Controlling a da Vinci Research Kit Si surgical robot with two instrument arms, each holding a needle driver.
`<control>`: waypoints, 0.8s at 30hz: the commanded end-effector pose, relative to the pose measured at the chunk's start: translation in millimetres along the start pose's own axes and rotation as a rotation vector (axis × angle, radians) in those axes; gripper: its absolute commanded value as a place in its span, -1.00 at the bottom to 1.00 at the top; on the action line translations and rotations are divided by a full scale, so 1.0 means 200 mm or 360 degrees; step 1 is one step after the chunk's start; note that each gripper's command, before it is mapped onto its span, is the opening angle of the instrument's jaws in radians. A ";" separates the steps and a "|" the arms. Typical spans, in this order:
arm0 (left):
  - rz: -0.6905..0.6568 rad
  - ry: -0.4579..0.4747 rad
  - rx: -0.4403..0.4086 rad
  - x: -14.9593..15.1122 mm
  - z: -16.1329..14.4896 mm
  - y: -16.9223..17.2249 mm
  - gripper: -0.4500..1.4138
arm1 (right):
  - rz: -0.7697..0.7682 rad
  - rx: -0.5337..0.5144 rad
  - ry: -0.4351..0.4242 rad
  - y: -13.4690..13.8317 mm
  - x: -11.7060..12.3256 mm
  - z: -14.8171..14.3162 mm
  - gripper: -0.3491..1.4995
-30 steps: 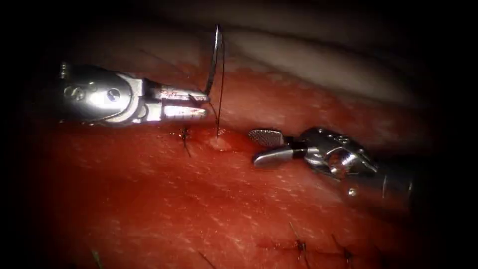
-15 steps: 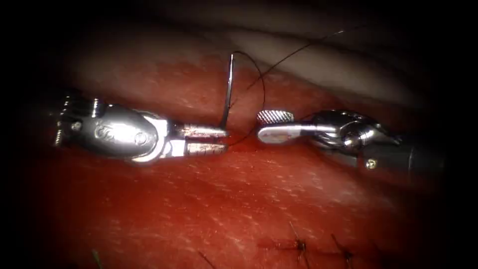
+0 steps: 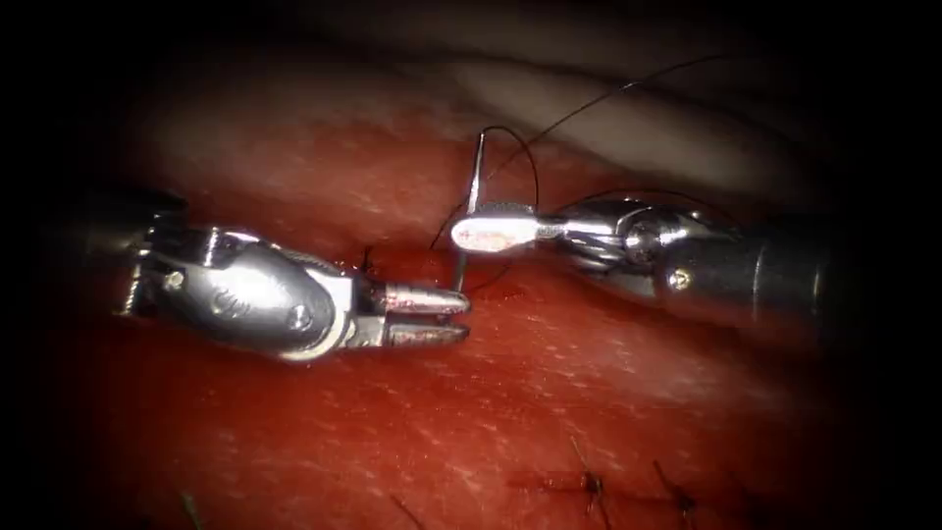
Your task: Wound Closure
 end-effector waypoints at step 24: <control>-0.0815 -0.0016 -0.0268 0.000 0.005 0.003 0.33 | 0.0095 0.0037 -0.0090 0.003 0.001 0.008 -1.00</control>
